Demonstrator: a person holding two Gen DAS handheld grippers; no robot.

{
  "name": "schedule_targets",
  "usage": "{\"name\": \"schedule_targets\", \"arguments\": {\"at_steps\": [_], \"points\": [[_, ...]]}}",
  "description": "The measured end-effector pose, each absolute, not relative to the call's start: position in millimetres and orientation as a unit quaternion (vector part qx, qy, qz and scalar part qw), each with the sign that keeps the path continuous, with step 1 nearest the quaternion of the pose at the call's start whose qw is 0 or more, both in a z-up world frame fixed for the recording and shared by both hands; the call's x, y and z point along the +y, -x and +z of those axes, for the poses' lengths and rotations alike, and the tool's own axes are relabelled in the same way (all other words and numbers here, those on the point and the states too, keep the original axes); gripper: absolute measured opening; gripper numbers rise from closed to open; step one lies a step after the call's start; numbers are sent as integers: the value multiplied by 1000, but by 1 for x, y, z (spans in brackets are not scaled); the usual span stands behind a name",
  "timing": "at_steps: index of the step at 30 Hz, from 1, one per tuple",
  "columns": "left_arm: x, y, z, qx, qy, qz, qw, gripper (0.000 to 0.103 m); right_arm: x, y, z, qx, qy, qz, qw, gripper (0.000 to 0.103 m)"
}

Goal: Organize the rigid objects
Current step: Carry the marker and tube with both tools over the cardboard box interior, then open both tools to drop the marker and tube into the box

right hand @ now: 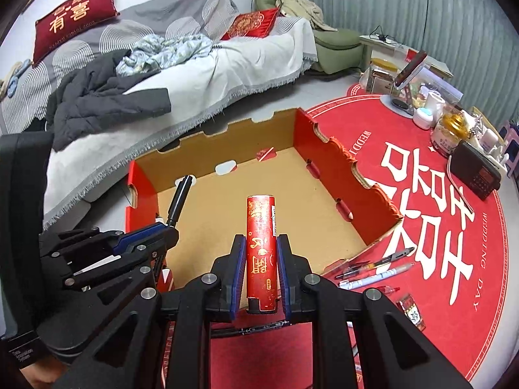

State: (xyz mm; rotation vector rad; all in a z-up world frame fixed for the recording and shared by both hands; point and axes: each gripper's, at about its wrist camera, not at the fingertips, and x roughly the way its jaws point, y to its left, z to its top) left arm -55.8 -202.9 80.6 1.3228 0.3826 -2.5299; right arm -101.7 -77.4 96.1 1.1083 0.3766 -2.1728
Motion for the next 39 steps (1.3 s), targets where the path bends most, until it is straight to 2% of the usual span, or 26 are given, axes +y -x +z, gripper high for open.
{"name": "schedule_targets", "arguments": {"at_steps": [17,39], "points": [[-206,90,47,138,-490,-853,116,9,-93,139,63,146,-460,-820,307,20],[-208,101,30,135,-513,-840,114,9,-96,152,50,148,-474,-814,302,20]]}}
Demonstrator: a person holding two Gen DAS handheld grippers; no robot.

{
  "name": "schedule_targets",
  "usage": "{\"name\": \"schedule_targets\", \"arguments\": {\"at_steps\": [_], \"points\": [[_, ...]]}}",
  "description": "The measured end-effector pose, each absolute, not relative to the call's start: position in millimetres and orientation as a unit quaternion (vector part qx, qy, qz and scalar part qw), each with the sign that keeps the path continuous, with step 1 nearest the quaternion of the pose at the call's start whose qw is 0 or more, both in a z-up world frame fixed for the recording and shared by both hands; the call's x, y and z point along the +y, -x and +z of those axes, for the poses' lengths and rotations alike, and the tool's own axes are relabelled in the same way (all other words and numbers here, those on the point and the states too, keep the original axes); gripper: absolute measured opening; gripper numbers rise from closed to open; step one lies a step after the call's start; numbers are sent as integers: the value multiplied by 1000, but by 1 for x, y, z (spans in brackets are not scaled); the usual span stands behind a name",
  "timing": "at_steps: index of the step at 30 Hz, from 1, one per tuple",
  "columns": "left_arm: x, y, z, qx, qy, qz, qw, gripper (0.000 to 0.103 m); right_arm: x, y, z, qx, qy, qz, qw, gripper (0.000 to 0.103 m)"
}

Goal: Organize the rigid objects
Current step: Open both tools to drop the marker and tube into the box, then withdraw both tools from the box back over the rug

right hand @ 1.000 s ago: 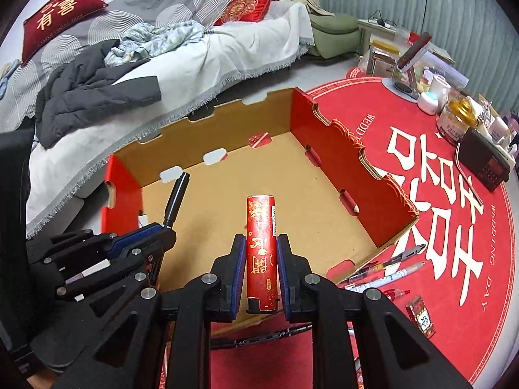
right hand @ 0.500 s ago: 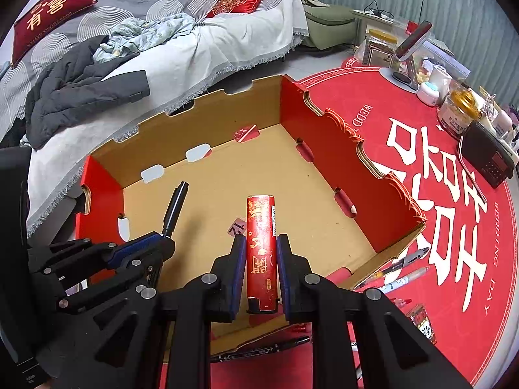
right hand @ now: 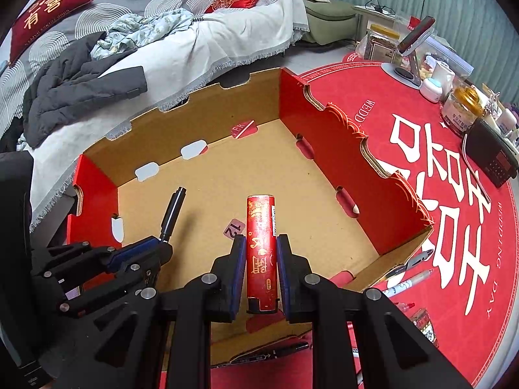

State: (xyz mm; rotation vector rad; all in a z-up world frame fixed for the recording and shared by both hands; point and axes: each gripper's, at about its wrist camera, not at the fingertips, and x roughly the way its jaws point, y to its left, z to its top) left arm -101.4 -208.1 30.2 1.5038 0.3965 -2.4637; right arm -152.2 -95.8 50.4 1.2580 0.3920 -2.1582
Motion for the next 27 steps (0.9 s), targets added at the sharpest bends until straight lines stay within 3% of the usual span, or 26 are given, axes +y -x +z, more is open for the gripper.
{"name": "schedule_targets", "arguments": {"at_steps": [8,11,13,14,27], "points": [[-208,104,27,134,-524,-833,114,12,-89,157,53,136,-475,-819,292,20],[-206,104,28,134,-525,-833,108,21,-85,156,57,130,-472,-822,291,20],[-204,103,29,137,-525,-834,102,38,-82,156,61,127,-469,-825,289,20],[-202,102,30,135,-523,-836,100,40,-79,155,64,121,-467,-827,289,20],[-176,64,70,115,-475,-870,73,41,-1,114,88,79,-447,-850,266,21]]}}
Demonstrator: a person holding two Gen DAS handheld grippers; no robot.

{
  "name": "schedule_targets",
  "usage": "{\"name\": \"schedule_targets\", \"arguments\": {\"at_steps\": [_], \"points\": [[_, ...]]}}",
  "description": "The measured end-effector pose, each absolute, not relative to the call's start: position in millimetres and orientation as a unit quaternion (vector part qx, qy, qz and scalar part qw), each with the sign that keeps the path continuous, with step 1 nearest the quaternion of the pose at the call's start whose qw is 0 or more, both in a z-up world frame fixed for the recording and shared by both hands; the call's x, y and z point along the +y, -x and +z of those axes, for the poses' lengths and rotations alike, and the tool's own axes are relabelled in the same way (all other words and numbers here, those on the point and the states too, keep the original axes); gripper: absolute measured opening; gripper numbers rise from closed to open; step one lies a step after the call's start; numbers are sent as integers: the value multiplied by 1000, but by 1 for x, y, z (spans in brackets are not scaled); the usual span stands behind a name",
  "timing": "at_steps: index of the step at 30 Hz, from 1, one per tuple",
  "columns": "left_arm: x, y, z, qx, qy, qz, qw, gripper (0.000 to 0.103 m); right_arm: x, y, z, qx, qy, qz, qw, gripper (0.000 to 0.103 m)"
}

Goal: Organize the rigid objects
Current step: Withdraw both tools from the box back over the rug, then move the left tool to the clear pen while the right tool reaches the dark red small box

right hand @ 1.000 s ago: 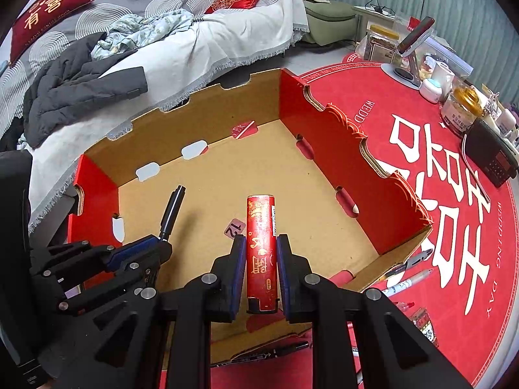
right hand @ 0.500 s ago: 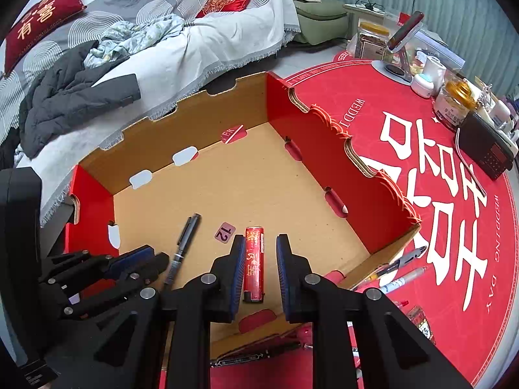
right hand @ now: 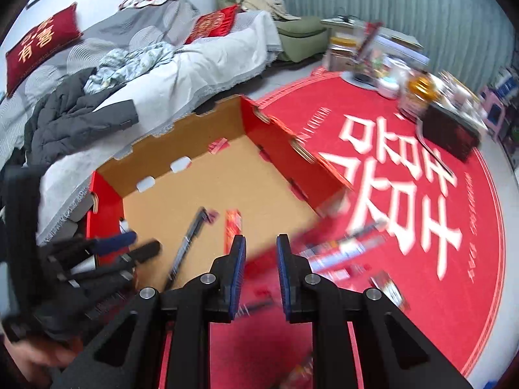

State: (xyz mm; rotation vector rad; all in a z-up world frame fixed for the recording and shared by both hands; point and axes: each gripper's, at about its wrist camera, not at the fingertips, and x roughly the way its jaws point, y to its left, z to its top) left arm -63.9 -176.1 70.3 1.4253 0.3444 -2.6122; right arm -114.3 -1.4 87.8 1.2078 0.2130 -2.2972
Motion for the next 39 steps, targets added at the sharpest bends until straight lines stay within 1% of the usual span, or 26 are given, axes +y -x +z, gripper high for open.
{"name": "schedule_targets", "arguments": {"at_steps": [1,2,3,4,5,8,12,13,14,18,21,27,34,39], "points": [[-172,61,74,110,-471,-873,65,42,13,108,85,75,-450,-853,254,24],[-162,55,79,101,-466,-877,54,43,23,104,82,74,-451,-854,246,32],[-155,51,82,94,-462,-881,45,45,35,98,78,70,-455,-855,237,59],[-146,46,86,85,-458,-885,32,47,43,94,76,64,-456,-857,232,73],[-134,41,88,73,-454,-888,18,47,56,86,72,54,-458,-857,229,73],[-104,31,87,40,-454,-890,-15,48,73,72,58,63,-473,-852,217,73],[-74,33,65,19,-484,-874,-49,48,93,59,36,62,-489,-847,197,72],[-70,34,57,18,-493,-868,-51,48,97,58,32,63,-494,-845,193,67],[-67,35,52,18,-502,-863,-53,48,100,57,27,65,-499,-843,191,64],[-54,38,33,15,-524,-849,-63,48,104,51,18,77,-501,-842,187,64],[-44,38,26,12,-533,-843,-70,48,108,51,16,77,-499,-842,188,64],[-18,41,17,-18,-538,-838,-91,48,129,69,18,61,-498,-848,169,64],[-4,52,3,-41,-553,-827,-91,48,134,91,20,102,-491,-847,178,64],[-6,60,-7,-45,-564,-820,-84,48,139,103,20,95,-488,-848,185,64]]}}
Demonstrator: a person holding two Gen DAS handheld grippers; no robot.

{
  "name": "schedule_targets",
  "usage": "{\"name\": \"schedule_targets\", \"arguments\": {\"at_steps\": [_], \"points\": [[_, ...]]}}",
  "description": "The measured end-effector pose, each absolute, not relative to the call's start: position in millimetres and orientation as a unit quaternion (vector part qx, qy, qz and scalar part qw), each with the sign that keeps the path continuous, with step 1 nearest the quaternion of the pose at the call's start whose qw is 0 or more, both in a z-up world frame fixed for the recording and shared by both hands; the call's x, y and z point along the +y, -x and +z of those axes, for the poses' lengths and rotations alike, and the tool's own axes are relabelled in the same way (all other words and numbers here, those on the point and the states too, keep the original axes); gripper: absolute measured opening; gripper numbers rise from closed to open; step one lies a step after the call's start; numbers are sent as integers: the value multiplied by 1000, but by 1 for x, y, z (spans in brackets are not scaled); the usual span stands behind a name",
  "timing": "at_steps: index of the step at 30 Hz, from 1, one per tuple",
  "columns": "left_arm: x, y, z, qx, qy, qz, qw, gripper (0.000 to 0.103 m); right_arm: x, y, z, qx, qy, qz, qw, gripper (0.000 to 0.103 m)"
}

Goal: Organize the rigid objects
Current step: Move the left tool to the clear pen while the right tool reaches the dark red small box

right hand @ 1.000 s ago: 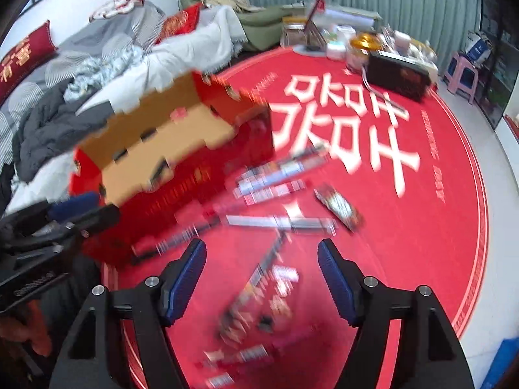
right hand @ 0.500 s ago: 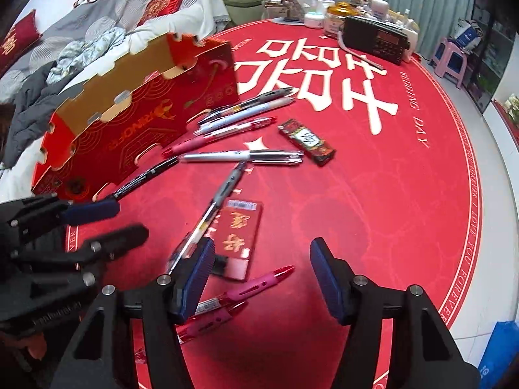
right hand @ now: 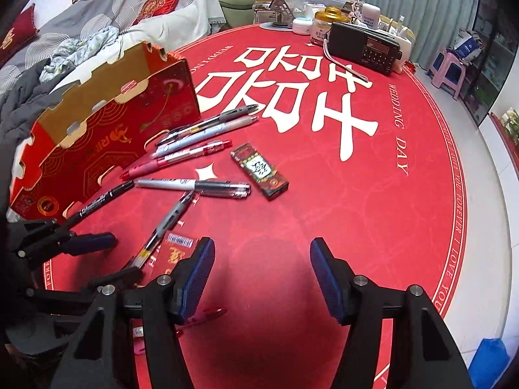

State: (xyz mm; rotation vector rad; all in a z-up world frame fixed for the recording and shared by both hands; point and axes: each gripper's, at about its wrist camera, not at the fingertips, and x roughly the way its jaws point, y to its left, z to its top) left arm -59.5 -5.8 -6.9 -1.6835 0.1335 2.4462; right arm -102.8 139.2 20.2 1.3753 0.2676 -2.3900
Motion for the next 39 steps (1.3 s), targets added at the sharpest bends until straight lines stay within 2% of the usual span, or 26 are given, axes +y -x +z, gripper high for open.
{"name": "schedule_targets", "arguments": {"at_steps": [9,15,23,30,33,37,39], "points": [[4,74,-8,59,570,815,83,56,144,120,12,91,-489,-845,199,64],[7,78,-9,54,569,817,83,52,140,141,3,135,-490,-834,214,64],[5,80,-10,49,566,819,83,51,119,167,-15,207,-495,-813,225,64],[4,79,-10,53,564,819,86,51,101,187,-16,208,-502,-800,256,64],[5,78,-10,53,563,821,84,51,95,187,-16,197,-513,-789,275,45],[6,78,-10,51,562,821,83,51,96,180,-15,187,-514,-794,265,38],[6,78,-10,51,562,821,83,51,98,174,-16,182,-513,-798,258,38]]}}
